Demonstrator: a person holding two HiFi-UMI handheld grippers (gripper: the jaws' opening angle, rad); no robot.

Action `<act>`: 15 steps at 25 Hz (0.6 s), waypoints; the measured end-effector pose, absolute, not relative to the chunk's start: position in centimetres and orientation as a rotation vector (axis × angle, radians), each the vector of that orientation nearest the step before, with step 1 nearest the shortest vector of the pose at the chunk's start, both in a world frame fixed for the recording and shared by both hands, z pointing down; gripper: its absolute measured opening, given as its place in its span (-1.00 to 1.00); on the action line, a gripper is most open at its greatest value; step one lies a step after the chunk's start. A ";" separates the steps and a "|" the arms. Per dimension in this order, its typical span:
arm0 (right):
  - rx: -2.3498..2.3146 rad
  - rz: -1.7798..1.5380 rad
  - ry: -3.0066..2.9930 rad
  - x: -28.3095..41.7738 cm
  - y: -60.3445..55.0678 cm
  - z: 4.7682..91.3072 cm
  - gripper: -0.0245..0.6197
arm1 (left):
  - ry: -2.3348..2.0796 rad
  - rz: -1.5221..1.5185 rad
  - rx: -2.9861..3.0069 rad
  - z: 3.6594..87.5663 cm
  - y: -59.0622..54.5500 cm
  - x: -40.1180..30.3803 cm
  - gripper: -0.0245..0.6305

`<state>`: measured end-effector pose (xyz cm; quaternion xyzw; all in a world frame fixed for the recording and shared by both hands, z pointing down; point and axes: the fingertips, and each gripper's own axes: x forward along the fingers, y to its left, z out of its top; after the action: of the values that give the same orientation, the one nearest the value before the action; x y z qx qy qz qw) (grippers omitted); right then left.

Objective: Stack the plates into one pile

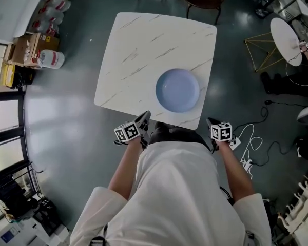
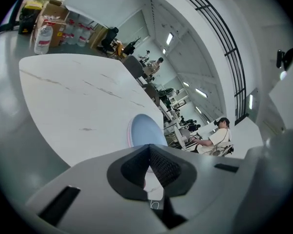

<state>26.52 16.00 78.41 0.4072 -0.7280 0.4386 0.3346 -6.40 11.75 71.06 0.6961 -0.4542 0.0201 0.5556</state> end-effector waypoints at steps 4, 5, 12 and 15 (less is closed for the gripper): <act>1.077 1.124 -1.908 25.0 16.5 77.8 -0.81 | -1.032 0.055 1.709 69.8 11.9 -6.8 -0.89; 1.087 1.122 -1.909 24.5 16.8 77.5 -0.81 | -1.021 0.067 1.729 69.4 12.1 -6.9 -0.89; 1.179 1.096 -1.930 21.3 18.3 74.7 -0.81 | -0.959 0.166 1.854 66.7 14.2 -9.0 -0.89; 1.242 1.071 -1.959 20.1 18.4 72.7 -0.81 | -0.957 0.226 1.919 65.7 14.6 -9.9 -0.89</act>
<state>20.14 18.41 72.74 0.4653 -0.7340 0.4014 0.2891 -9.95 14.63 65.74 0.7840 -0.3911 0.0924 0.4731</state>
